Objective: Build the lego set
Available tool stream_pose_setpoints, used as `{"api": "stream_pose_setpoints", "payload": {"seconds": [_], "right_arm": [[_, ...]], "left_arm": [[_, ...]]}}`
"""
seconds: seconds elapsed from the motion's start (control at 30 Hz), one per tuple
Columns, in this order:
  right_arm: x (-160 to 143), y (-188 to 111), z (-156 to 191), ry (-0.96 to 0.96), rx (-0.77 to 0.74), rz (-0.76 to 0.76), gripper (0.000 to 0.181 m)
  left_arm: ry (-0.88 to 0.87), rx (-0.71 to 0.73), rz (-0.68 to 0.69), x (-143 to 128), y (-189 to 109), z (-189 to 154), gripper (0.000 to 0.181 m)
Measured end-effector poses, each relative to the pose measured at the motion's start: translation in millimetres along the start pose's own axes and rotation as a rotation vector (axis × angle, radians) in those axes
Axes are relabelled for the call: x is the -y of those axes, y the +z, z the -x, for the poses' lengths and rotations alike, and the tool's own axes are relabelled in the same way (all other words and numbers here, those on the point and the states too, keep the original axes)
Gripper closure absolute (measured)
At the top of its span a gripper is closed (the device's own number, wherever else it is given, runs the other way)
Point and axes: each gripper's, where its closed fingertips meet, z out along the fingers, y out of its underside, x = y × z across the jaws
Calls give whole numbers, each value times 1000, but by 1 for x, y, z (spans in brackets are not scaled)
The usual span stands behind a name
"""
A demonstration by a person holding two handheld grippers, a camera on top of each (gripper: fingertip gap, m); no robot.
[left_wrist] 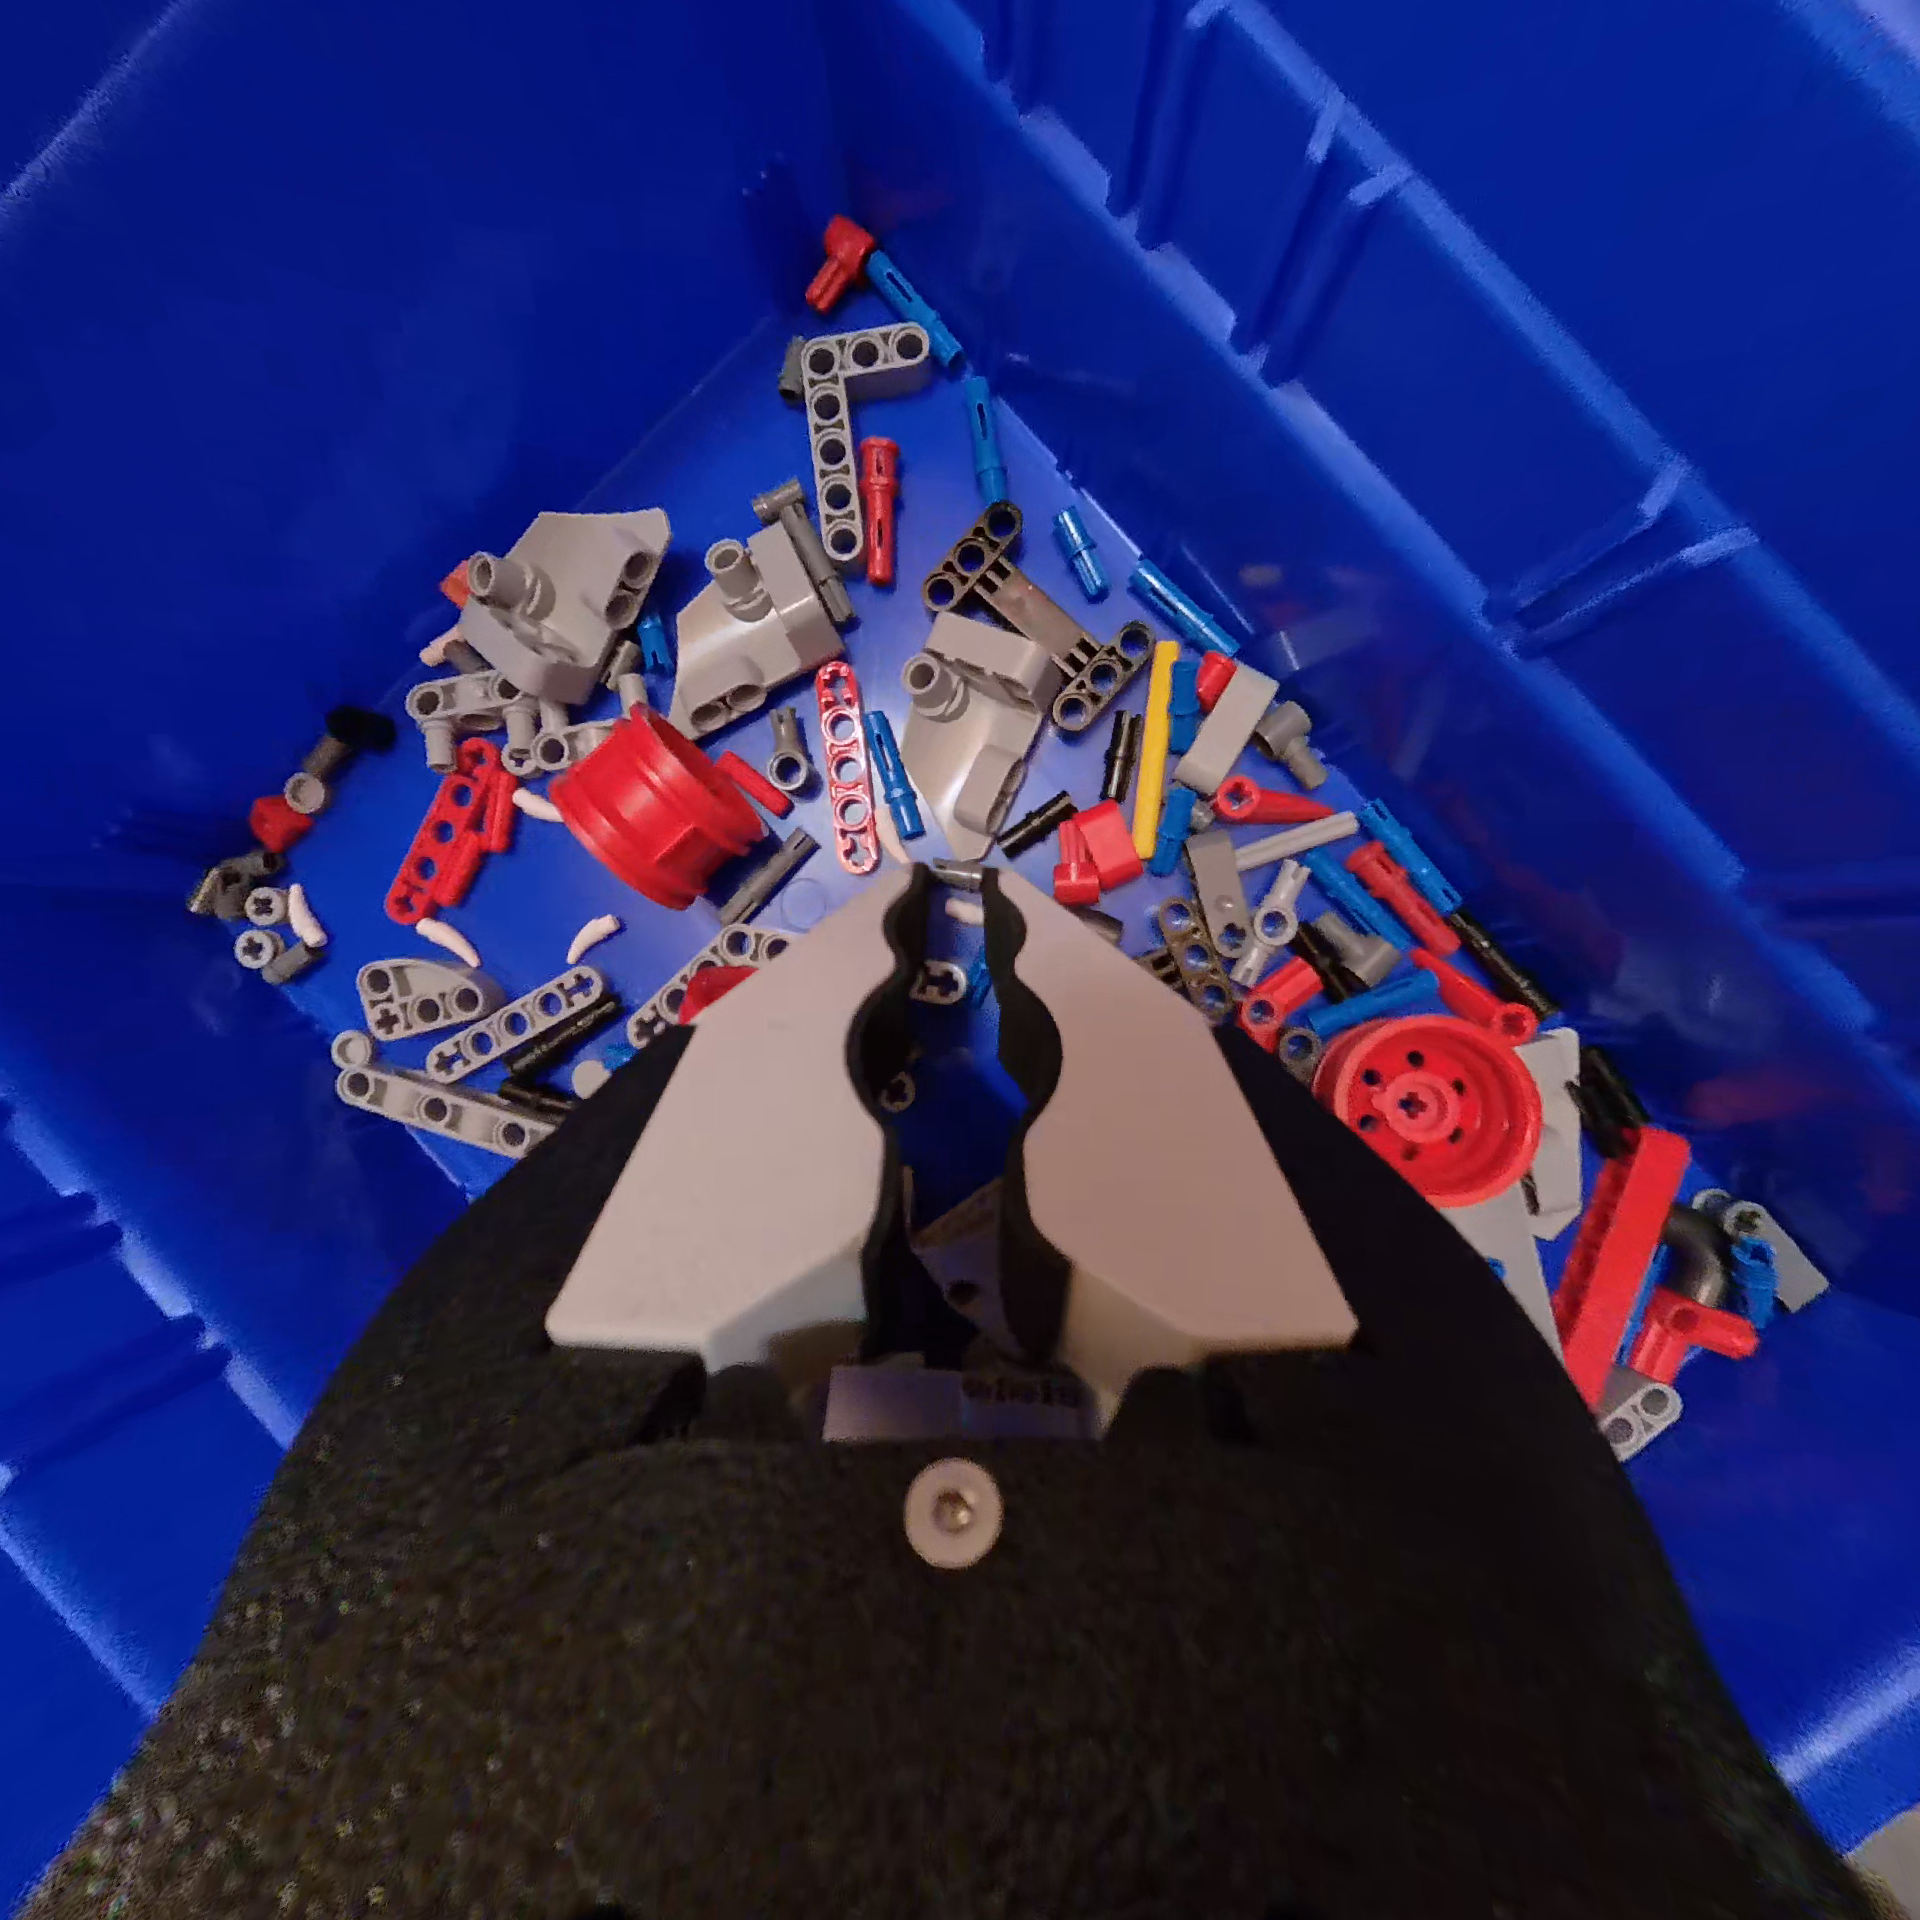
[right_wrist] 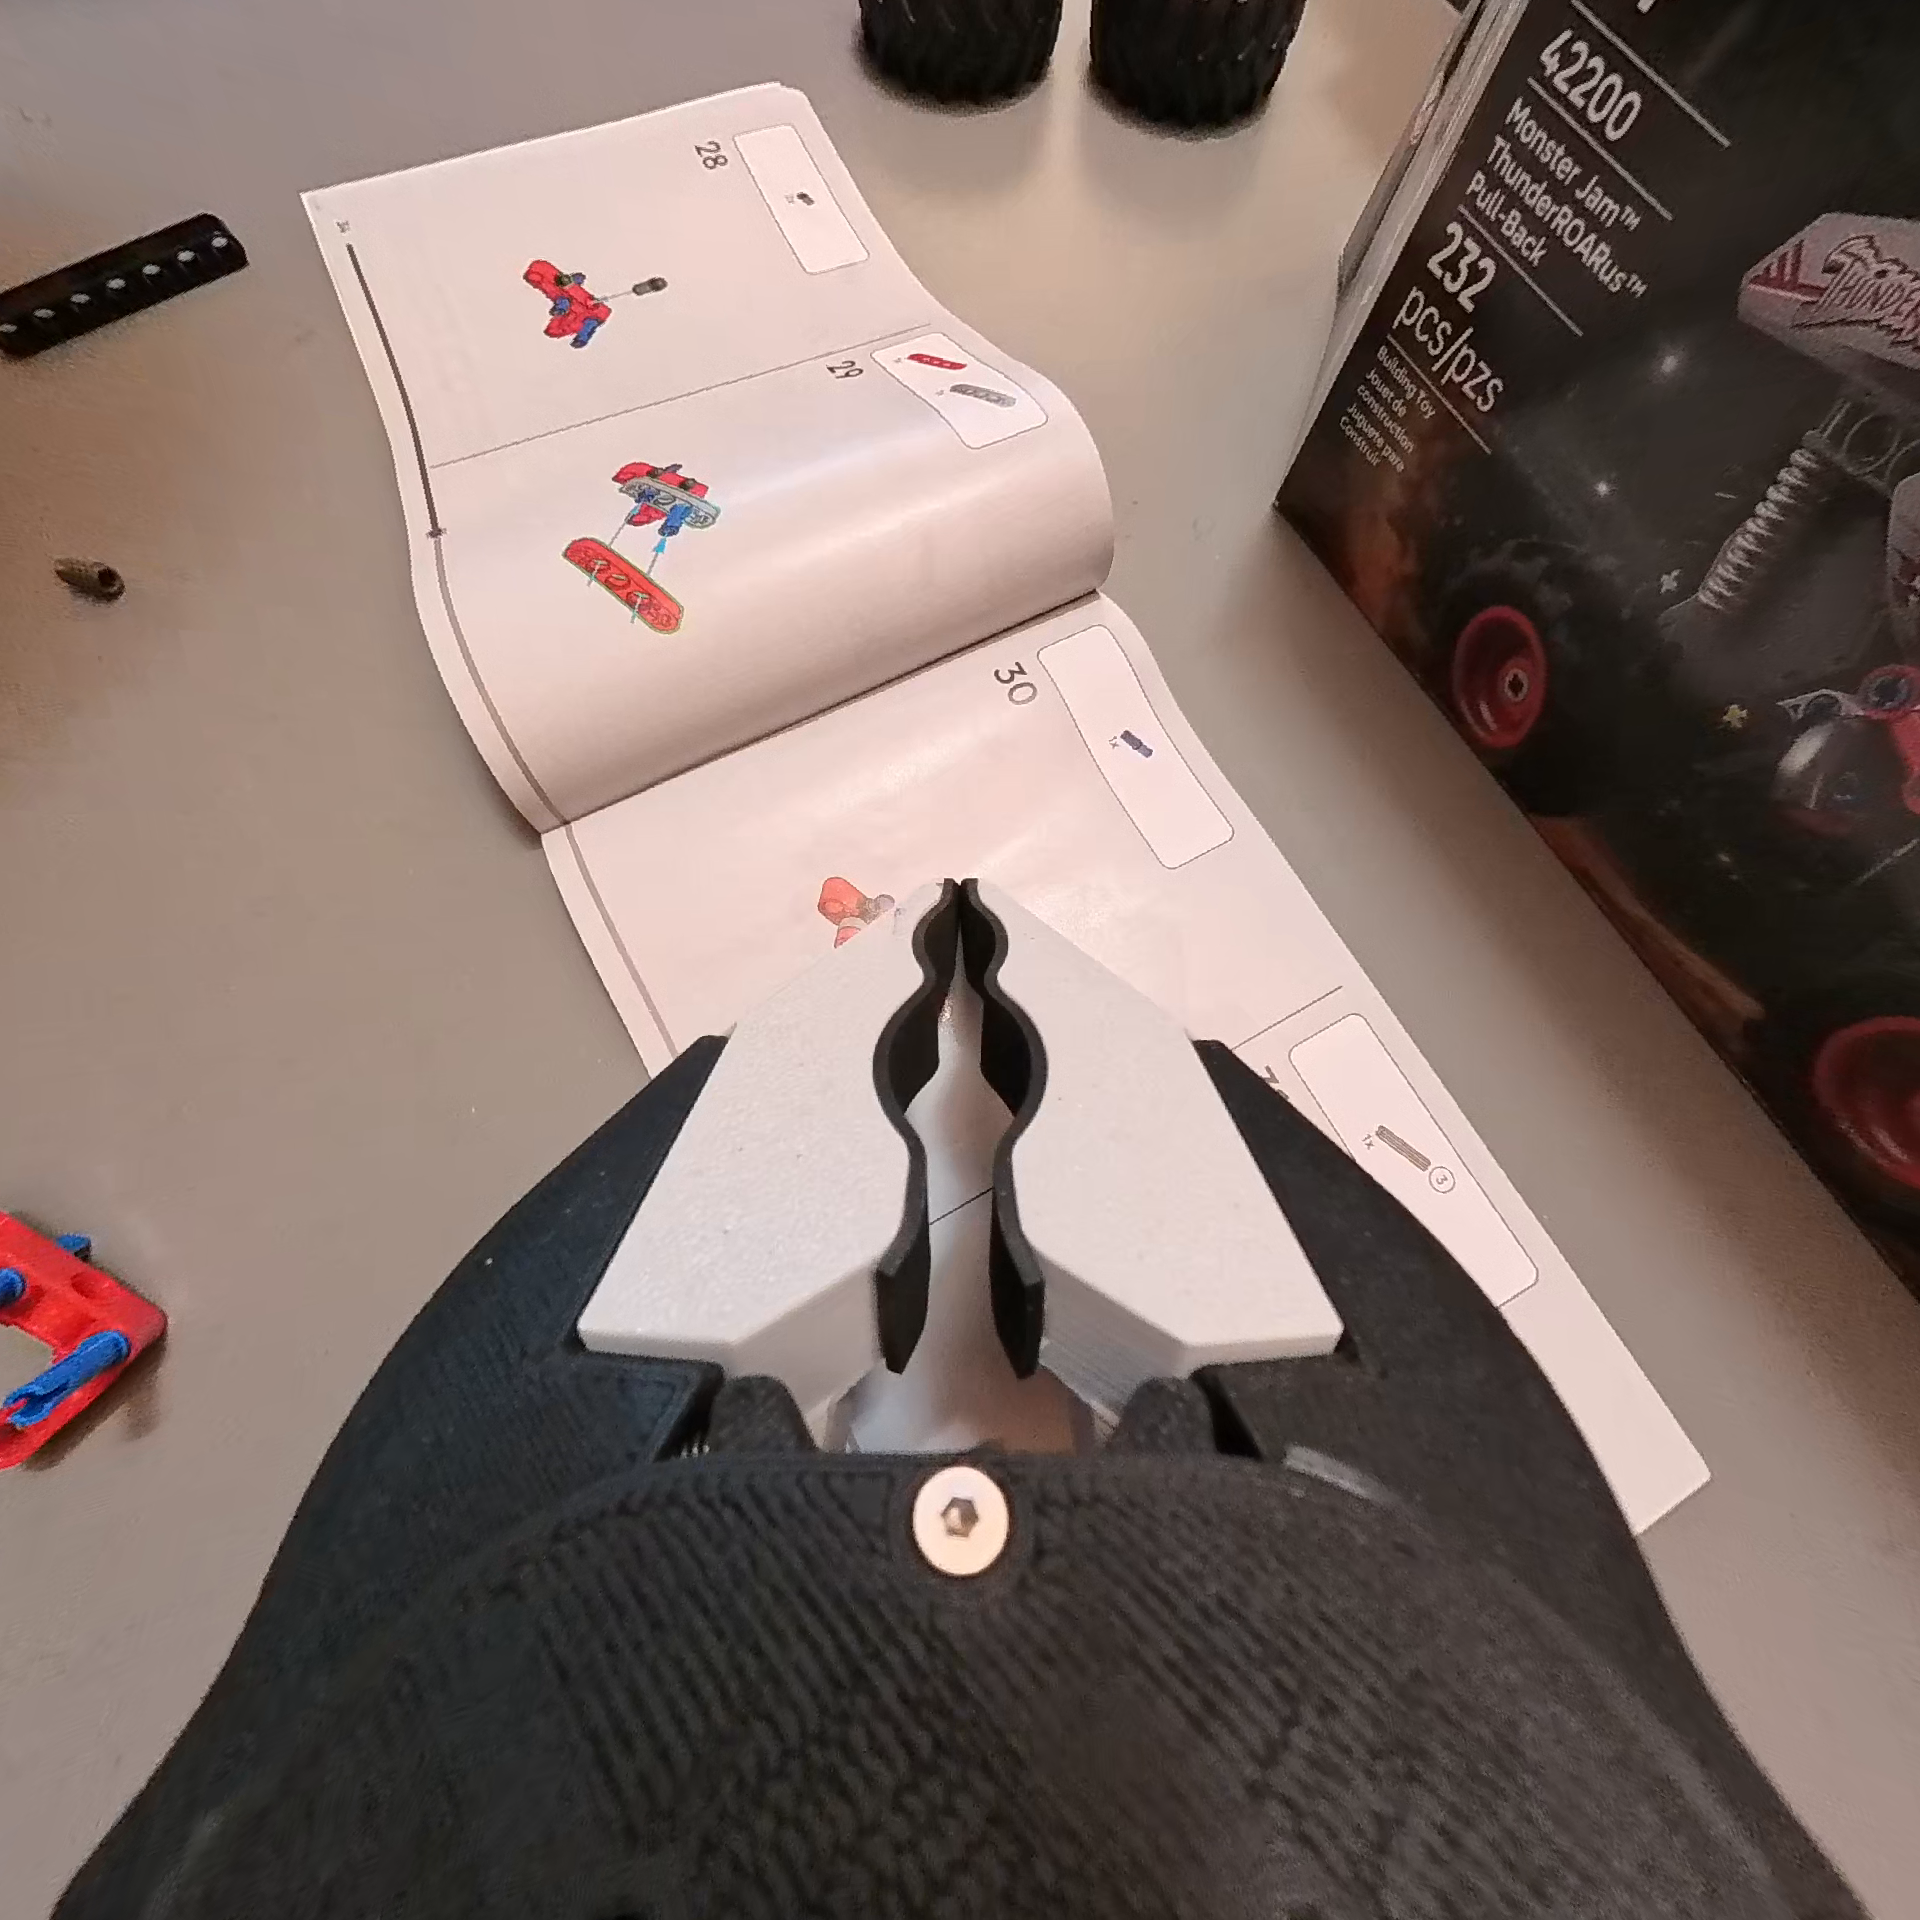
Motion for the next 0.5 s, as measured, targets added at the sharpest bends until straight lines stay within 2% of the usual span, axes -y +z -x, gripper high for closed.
{"api": "stream_pose_setpoints", "payload": {"seconds": [0.1, 0.2, 0.33, 0.4, 0.5], "right_arm": [[0, 0, 0, -2, -2, 0, 181], [0, 0, 0, -7, -6, 0, 181], [0, 0, 0, 4, 3, 0, 181], [0, 0, 0, 12, 10, 0, 181], [0, 0, 0, 4, 4, 0, 181]], "left_arm": [[1, 34, -11, 2, -3, 3, 174], [-10, 63, -84, 13, -15, 5, 174], [-63, 138, -226, 34, -57, 0, 174], [-79, 187, -309, 49, -89, -13, 174], [-52, 172, -422, 74, -123, -63, 175]]}}
